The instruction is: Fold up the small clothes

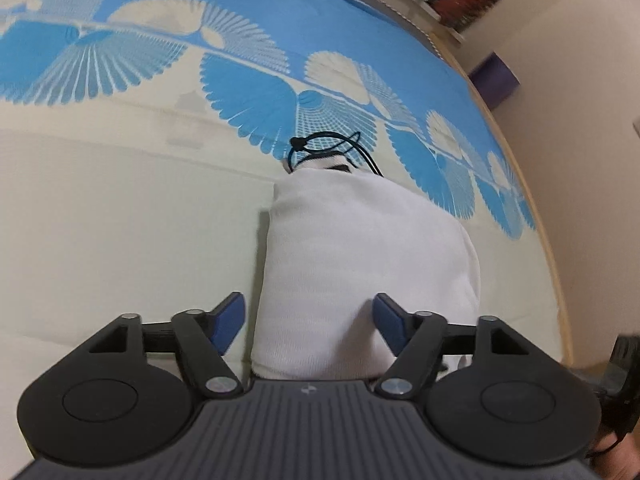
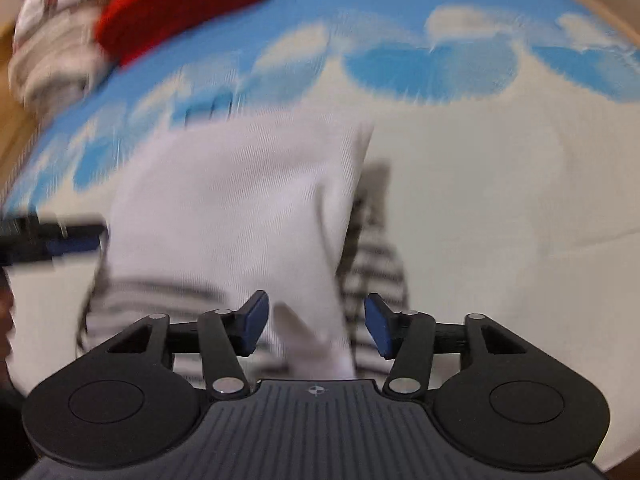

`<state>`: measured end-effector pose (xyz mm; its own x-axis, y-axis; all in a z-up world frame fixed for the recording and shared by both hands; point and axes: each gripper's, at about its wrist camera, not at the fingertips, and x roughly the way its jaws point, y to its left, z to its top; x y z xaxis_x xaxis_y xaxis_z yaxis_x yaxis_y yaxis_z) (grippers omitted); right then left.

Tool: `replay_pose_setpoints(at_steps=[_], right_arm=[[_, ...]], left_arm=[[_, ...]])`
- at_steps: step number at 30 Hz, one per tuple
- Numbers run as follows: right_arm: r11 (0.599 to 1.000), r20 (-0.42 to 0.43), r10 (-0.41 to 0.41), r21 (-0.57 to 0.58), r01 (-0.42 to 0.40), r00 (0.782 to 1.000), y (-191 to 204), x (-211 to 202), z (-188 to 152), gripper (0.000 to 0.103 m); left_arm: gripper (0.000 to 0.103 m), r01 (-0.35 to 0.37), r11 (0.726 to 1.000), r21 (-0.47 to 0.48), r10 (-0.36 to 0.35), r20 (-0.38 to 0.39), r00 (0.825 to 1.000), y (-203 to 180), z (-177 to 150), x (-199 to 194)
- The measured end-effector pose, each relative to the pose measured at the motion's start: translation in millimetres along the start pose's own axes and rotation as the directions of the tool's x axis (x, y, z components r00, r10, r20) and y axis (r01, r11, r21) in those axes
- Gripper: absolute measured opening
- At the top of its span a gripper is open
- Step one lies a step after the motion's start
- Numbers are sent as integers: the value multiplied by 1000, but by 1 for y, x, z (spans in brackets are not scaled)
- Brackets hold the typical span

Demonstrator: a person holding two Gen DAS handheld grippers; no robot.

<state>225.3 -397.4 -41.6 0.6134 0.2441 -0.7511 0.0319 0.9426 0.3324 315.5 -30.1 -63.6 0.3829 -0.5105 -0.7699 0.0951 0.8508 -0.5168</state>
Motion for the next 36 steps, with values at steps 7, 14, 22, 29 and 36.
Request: replay_pose_setpoints(at_steps=[7, 14, 22, 29, 36], right_arm=[[985, -101, -35, 162, 51, 994, -22, 47, 4, 78], [984, -110, 35, 178, -15, 993, -14, 57, 4, 44], [978, -17, 45, 205, -41, 999, -1, 45, 15, 10], [969, 209, 145, 168, -182, 967, 34, 29, 41, 8], [991, 235, 81, 80, -103, 969, 75, 64, 71, 8]], left_arm=[[89, 85, 974, -209, -93, -28, 995, 25, 14, 36], [92, 182, 930, -321, -205, -38, 978, 40, 19, 74], [41, 184, 975, -126, -180, 38, 983, 5, 39, 49], [49, 64, 993, 96, -88, 263, 961, -5, 75, -18], [55, 12, 1000, -22, -4, 351, 936, 40, 84, -51]])
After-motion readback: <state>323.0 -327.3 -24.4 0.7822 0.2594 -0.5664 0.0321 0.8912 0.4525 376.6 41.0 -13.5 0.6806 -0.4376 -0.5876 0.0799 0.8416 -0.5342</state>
